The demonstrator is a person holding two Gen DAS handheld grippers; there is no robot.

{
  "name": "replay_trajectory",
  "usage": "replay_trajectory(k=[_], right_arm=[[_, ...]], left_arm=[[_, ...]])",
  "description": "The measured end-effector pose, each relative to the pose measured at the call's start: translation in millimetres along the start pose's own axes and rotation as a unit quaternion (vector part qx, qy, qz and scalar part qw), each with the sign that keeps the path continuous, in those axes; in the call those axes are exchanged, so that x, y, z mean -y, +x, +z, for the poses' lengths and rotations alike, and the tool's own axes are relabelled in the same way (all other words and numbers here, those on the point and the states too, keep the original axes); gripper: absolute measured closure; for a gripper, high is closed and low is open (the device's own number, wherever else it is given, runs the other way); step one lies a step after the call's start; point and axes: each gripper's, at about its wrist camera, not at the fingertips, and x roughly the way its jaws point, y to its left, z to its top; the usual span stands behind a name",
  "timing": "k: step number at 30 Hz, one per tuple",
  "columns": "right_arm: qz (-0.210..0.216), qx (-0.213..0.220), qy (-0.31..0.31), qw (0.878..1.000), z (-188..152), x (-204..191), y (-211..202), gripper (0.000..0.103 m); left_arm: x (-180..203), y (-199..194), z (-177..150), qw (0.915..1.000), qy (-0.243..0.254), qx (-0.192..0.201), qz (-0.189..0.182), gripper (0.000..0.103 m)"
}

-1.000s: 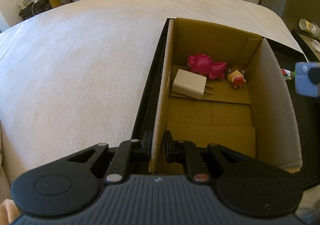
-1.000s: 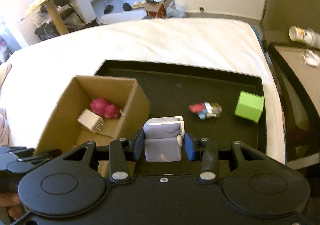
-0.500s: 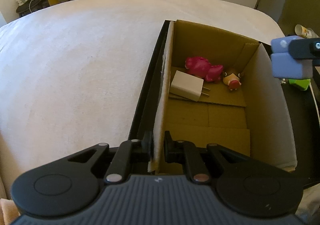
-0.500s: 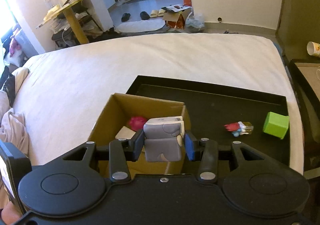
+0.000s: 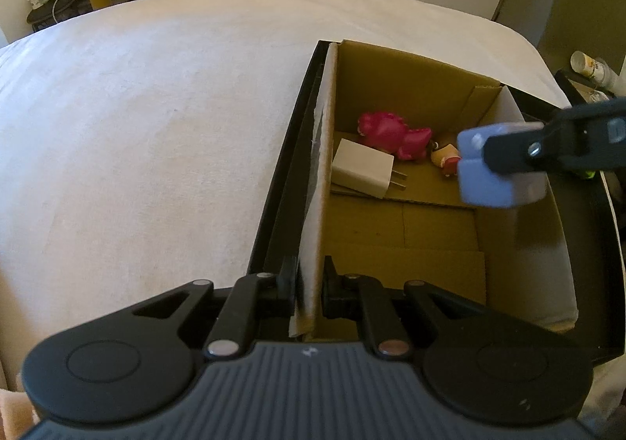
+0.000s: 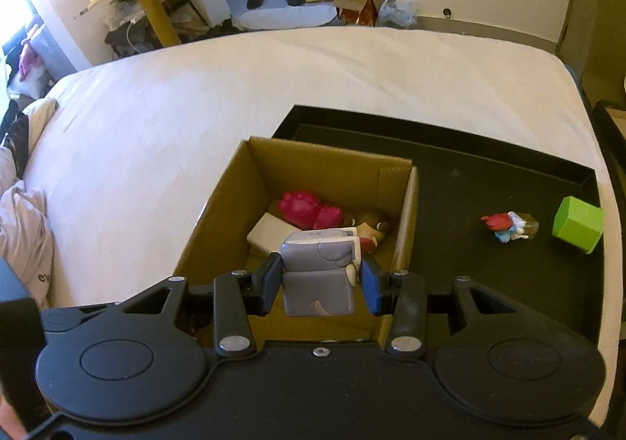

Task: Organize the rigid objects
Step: 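Lift the lavender toy with the right gripper and carry it over the box, then lower the lavender toy into the box and open the right gripper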

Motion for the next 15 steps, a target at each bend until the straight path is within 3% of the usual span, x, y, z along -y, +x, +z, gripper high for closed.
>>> replay_trajectory(k=[8, 15], right_arm=[[-0.013, -0.026, -0.011, 1.000, -4.4, -8.9, 21.4, 0.061], [-0.049, -0.028, -0.038, 0.998, -8.5, -15.8, 30.6, 0.060]], left_arm=[[-3.4, -0.7, 0.4, 1.0000, -0.004, -0.001, -0.007, 0.092], [-4.5, 0.5, 1.2, 0.9999, -0.006, -0.003, -0.009, 0.092]])
